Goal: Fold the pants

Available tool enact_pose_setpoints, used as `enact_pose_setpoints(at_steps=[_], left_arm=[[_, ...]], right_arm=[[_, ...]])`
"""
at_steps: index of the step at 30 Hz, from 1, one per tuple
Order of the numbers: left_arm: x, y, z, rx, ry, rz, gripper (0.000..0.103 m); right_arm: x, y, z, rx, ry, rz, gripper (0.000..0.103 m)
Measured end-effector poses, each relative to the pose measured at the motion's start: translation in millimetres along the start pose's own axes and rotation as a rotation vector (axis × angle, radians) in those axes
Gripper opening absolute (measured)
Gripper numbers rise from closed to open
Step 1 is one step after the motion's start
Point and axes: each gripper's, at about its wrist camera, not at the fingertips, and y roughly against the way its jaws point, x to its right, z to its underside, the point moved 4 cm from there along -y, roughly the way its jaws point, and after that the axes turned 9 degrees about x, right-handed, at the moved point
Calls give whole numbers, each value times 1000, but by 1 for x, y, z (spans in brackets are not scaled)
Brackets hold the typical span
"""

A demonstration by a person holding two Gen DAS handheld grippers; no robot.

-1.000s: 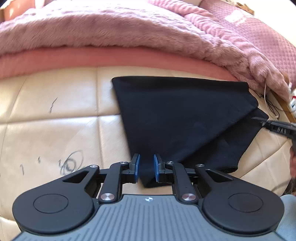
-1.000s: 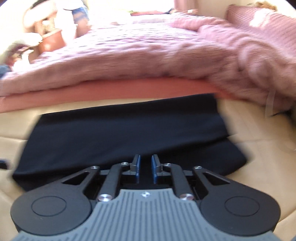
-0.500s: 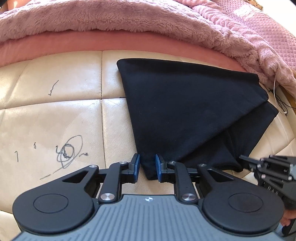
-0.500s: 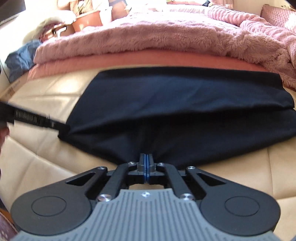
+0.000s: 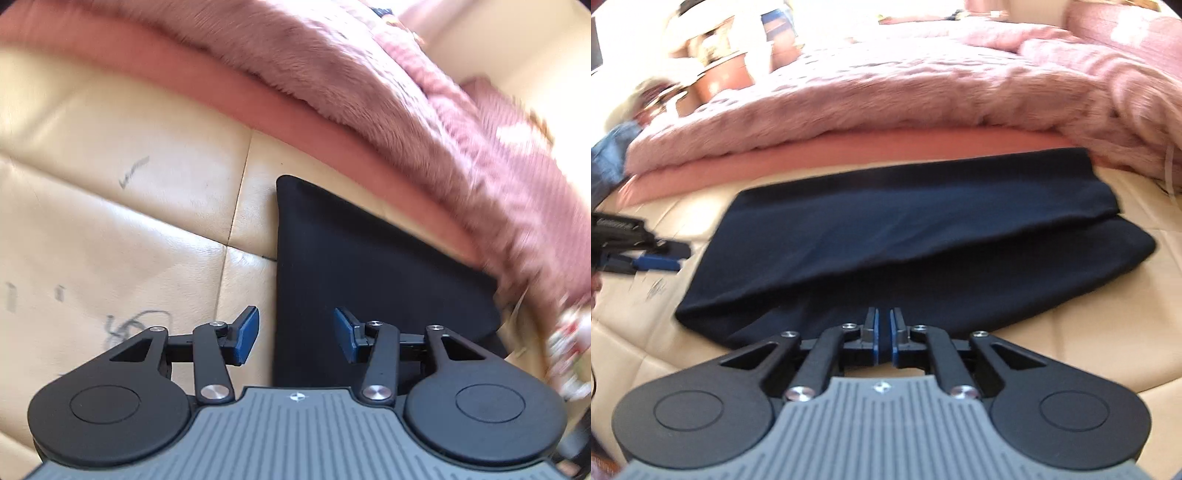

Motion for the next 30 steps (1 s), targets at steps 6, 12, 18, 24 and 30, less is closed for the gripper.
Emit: enact_pose_setpoints(at_steps=[6, 12, 18, 24, 30], left_arm=[[-25, -24, -2, -49, 188, 132, 55], [-27, -37, -4, -55, 228, 192, 55], [-28, -47, -5, -56, 225, 163, 16], [-23, -25, -7, -7, 179, 102, 9], [-58, 22, -23, 8, 133, -21, 8]], right_arm=[[22, -4, -13, 26, -51, 19, 23], [17, -21, -11, 12, -60, 16, 23], [17, -38, -1, -27, -60, 27, 23], [11, -39, -1, -45, -32, 29, 23], [-34, -39, 9, -118, 61, -69, 23]])
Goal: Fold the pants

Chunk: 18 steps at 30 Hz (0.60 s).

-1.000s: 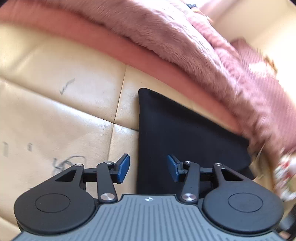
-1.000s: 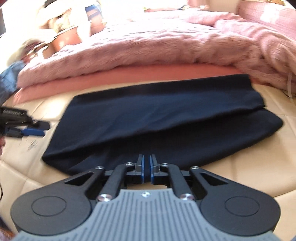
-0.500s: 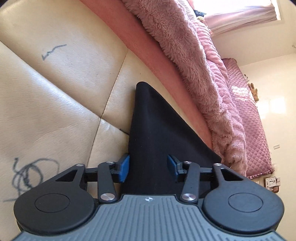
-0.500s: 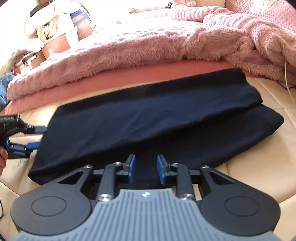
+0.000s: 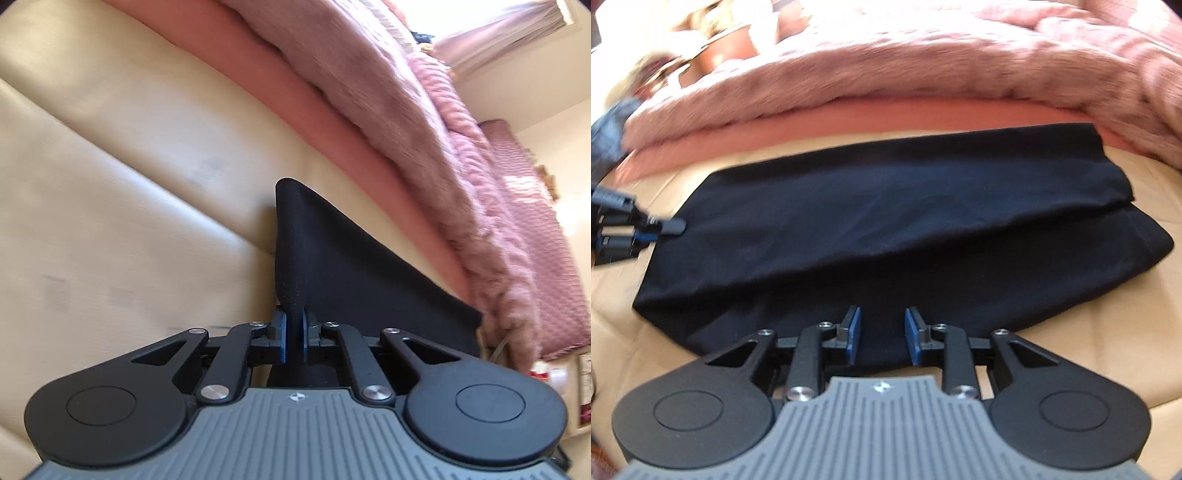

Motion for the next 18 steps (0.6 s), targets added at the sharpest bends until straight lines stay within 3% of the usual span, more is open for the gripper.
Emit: enact_pose_setpoints(at_steps=[4, 8, 13, 18], left_arm=[[-30, 36, -18, 14, -17, -88, 8], [-54, 63, -35, 36, -13, -118, 8], [-54, 83, -53, 55, -15, -72, 7], [-27, 86, -66, 41, 9, 5, 7]], right_arm=[[-51, -3, 9, -40, 78, -90, 24], [-96, -7, 13, -67, 127, -176, 21], [-110, -8, -4, -39, 145, -187, 21], [-104, -6, -30, 5, 163, -151, 21]])
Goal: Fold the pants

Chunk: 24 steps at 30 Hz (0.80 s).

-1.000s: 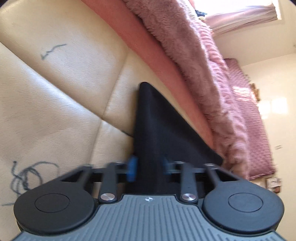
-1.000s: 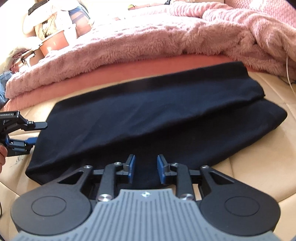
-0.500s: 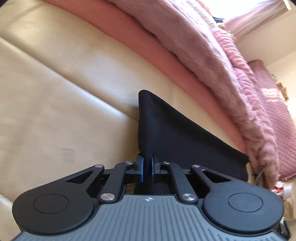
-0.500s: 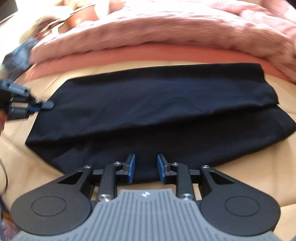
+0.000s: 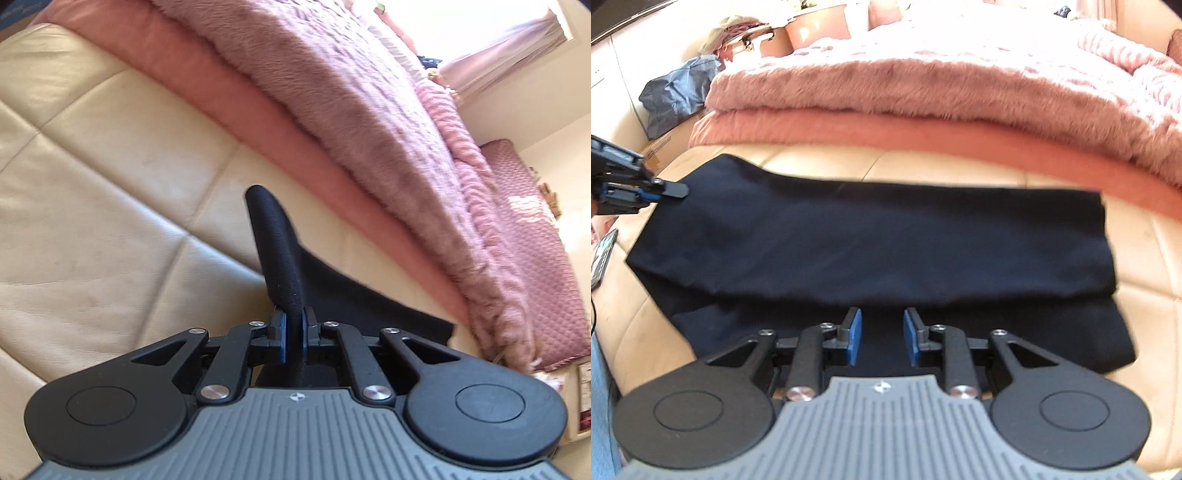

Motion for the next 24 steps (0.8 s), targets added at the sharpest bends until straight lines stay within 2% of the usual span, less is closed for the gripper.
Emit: enact_pose_setpoints(at_steps=[6, 12, 18, 24], left_arm=[[54, -7, -6, -31, -4, 44, 7], [109, -21, -1, -57, -22, 71, 7], [166, -52, 18, -103, -65, 85, 7], [221, -92, 48, -176, -121, 89, 7]], right_arm=[[22, 4, -20, 16, 22, 67, 21], [81, 21, -21, 28, -26, 183, 21], [140, 38, 1, 38, -132, 266, 21], [176, 39, 35, 65, -310, 239, 22]])
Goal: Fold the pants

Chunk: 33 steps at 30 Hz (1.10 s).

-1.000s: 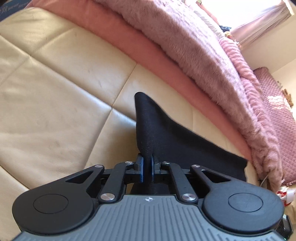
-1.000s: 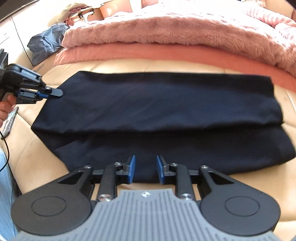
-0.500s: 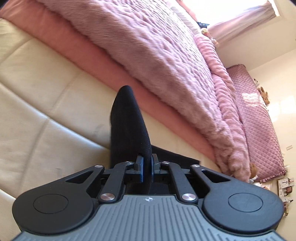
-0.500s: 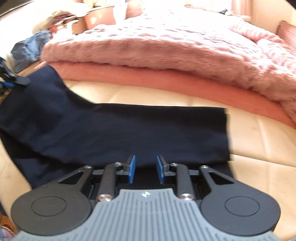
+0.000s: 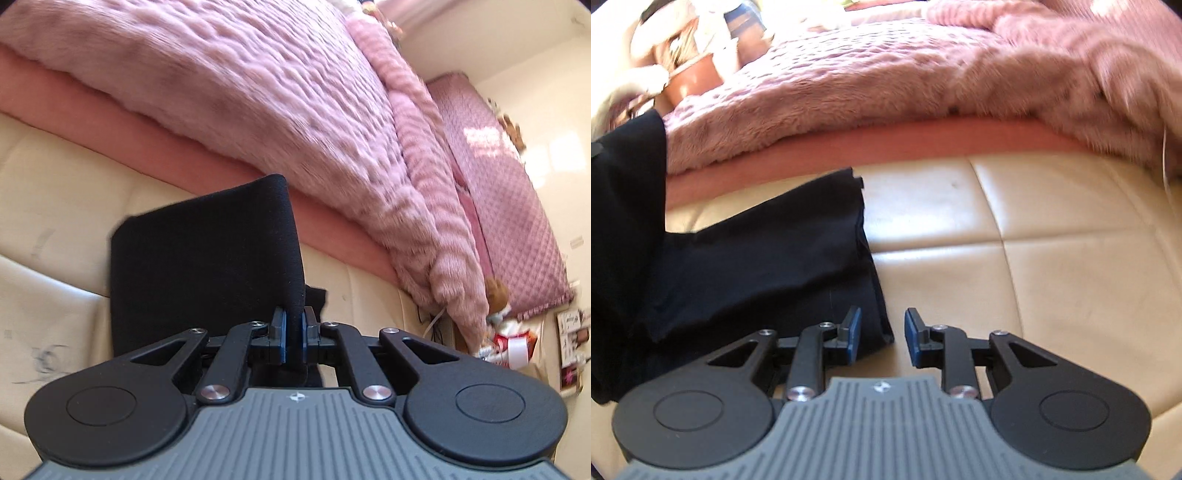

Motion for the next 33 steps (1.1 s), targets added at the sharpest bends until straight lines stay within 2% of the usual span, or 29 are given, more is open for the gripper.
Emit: enact_pose_setpoints(at_steps=[2, 9, 14, 19, 20, 22, 27, 29, 33], left_arm=[[12, -18, 6, -30, 5, 9, 7], [38, -89, 35, -124, 12, -7, 7], [29, -133, 50, -159, 63, -34, 7], [14, -154, 55, -203, 108, -22, 10], [13, -155, 55, -214, 107, -17, 14], [14, -150, 54, -215, 102, 9, 15], [24, -117, 45, -181, 4, 57, 21], [24, -100, 41, -143, -67, 42, 23], [6, -61, 37, -41, -218, -44, 23]], right_arm=[[6, -5, 6, 3, -48, -26, 16], [4, -15, 17, 20, -77, -53, 15], [5, -12, 20, 30, -95, -68, 15], [3, -12, 20, 32, -85, -68, 16], [3, -13, 20, 31, -87, -68, 16], [3, -12, 18, 28, -88, -66, 16], [4, 6, 7, 60, -94, -50, 18], [5, 17, 2, 82, -110, -48, 21], [5, 34, -7, 117, -166, -66, 28]])
